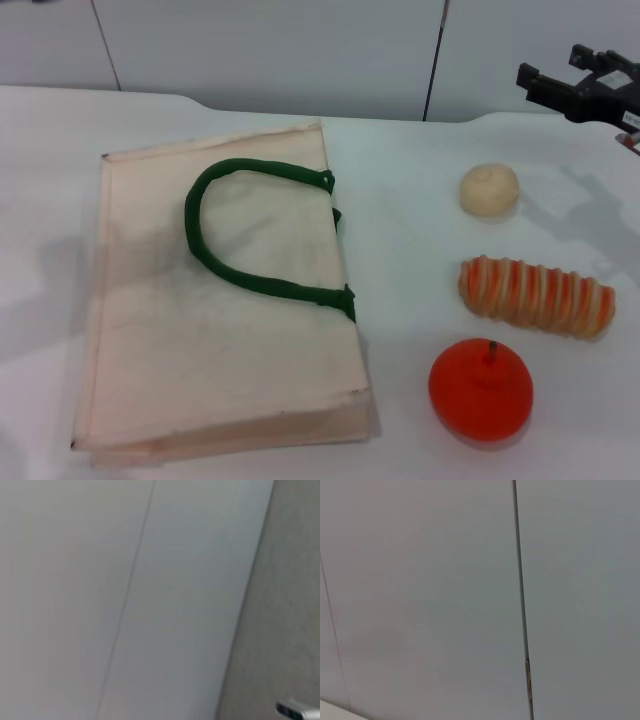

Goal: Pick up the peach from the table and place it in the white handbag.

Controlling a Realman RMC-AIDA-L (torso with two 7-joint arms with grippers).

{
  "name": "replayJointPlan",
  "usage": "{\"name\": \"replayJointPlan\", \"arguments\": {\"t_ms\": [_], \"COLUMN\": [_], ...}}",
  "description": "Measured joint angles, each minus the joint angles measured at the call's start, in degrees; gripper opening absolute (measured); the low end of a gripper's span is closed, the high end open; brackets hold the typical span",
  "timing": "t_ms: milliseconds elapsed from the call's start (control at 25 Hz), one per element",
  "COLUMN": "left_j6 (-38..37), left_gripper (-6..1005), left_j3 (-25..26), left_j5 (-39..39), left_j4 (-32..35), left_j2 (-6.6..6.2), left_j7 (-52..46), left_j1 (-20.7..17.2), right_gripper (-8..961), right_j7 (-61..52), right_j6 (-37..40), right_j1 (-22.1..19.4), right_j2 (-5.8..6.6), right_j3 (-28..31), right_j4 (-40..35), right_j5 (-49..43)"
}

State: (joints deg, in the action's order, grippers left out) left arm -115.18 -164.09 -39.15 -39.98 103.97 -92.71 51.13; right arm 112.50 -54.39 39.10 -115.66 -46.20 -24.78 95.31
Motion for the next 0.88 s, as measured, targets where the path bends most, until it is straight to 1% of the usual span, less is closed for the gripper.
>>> {"name": "replayJointPlan", "arguments": {"t_ms": [40, 120, 160, 240, 280, 360, 400, 440, 480, 520, 560, 600, 760, 880], "left_j6": [0.58, 1.81, 2.45, 4.23, 6.22, 10.01, 12.88, 14.9, 16.55, 18.99, 20.01, 20.01, 23.76, 26.9], "left_gripper": [594, 617, 629, 628, 627, 625, 625, 624, 623, 623, 622, 621, 618, 616], "left_j3": [0.01, 0.06, 0.09, 0.09, 0.08, 0.08, 0.08, 0.08, 0.11, 0.21, 0.32, 0.32, 0.57, 0.7], "left_j5": [-1.39, -5.59, -7.7, -10.86, -12.28, -14.56, -16.33, -17.81, -19.08, -21.56, -22.85, -22.85, -29.74, -35.04], "left_j4": [0.12, 0.31, 0.36, 0.37, 0.3, 0.07, -0.01, -0.02, 0.01, 1.68, 3.38, 3.38, 13.08, 19.86], "left_j2": [0.24, 1.25, 1.85, 3.56, 4.87, 7.07, 8.82, 10.06, 11.11, 12.18, 12.29, 12.29, 12.24, 12.36], "left_j7": [0.23, 2.33, 4.12, 9.35, 12.39, 17.4, 21.08, 24.2, 26.81, 31.51, 33.33, 33.33, 40.96, 46.81], "left_j1": [-0.16, -0.76, -1.1, -1.75, -2.18, -2.92, -3.6, -4.1, -4.6, -5.58, -6.12, -6.12, -8.75, -10.6], "right_gripper": [894, 894, 894, 894, 894, 894, 894, 894, 894, 894, 894, 894, 894, 894], "right_j7": [0.0, 0.0, 0.04, 0.65, 1.36, 3.36, 4.64, 6.16, 8.84, 8.84, 10.52, 12.0, 20.19, 29.39], "right_j6": [0.02, 0.24, 0.41, 0.77, 0.86, 0.81, 0.65, 0.35, -0.04, -0.04, -0.12, -0.17, -0.52, -1.55], "right_j1": [0.0, 0.03, 0.14, 0.37, 0.46, 0.51, 0.53, 0.6, 0.7, 0.7, 0.74, 0.75, 0.28, 0.13], "right_j2": [0.0, 0.0, 0.0, 0.0, -0.01, -0.13, -0.2, -0.28, -0.35, -0.35, -0.36, -0.36, -0.38, -0.76], "right_j3": [0.05, 0.29, 0.52, 0.99, 1.33, 2.62, 3.65, 5.11, 6.52, 6.52, 6.71, 6.77, 6.82, 6.84], "right_j4": [0.0, 0.01, 0.22, 0.84, 1.23, 2.12, 2.65, 3.63, 5.27, 5.27, 6.31, 7.14, 10.82, 15.09], "right_j5": [0.01, 0.06, 0.09, 0.13, 0.13, 0.14, 0.23, 0.59, 2.91, 2.91, 4.9, 6.78, 16.62, 26.94]}}
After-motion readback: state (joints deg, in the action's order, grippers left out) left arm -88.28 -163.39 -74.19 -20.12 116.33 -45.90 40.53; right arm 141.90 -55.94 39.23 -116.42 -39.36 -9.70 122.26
